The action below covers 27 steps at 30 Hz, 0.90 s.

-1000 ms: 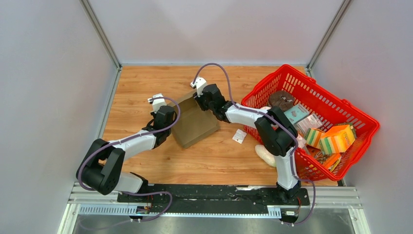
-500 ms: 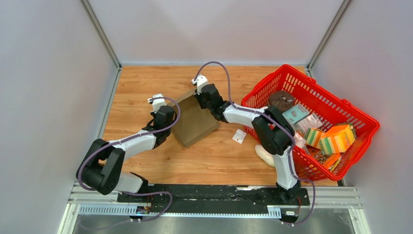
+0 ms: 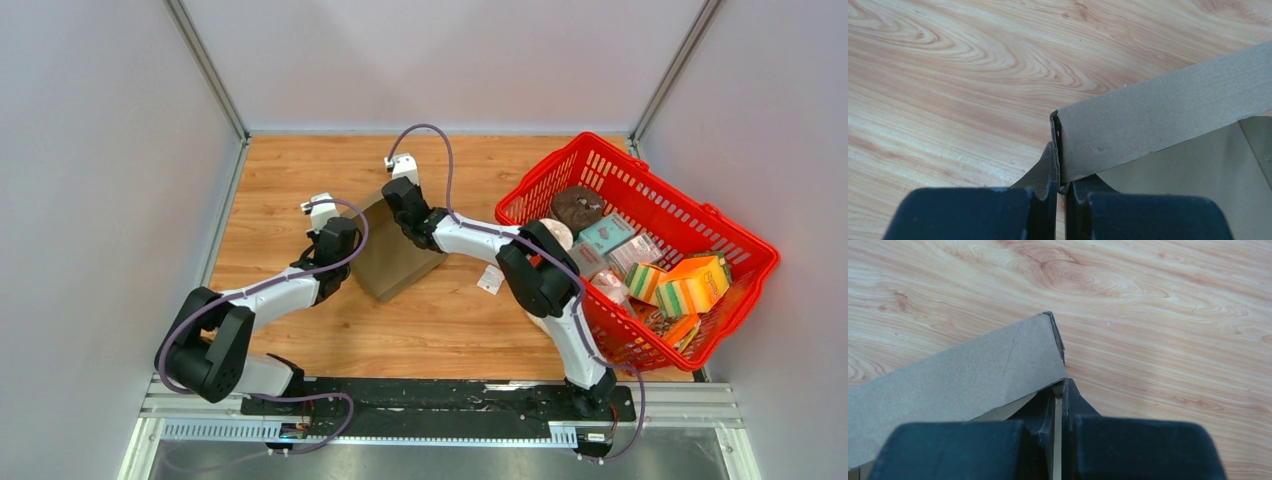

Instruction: Fold the paper box

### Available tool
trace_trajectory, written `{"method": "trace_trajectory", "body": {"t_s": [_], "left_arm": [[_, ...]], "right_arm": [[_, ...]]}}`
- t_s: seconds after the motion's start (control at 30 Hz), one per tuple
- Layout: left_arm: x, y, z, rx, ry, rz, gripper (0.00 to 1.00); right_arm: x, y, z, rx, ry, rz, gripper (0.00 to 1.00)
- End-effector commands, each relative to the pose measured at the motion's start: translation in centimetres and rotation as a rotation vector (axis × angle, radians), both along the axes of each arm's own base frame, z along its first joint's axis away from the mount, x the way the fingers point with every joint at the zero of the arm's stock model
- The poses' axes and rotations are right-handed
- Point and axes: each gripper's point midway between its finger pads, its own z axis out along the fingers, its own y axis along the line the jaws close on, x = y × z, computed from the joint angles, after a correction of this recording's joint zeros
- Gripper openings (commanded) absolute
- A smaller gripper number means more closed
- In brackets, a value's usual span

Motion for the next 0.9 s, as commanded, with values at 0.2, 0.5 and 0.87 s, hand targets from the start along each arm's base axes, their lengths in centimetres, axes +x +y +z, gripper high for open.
{"method": "trace_trajectory", "body": {"t_s": [0.2,0.5,0.87], "left_arm": [[0.2,-0.3,1.2,-0.051,-0.040,0.027,0.00],[-0.2,0.1,1.8,-0.076,-0.070,0.052,0.43],[-4.9,-0.7,3.9,-0.225,-0.047,-0.053,0.75]], "right_arm": [[-1.0,-0.4,2.7,0.069,-0.021,0.123,0.51],[-3.4,-2.5,6.5,0.162,-0.062,0.153,0.74],[-4.2,-3.4,9.4,0.180,-0.133,0.214,0.76]]}}
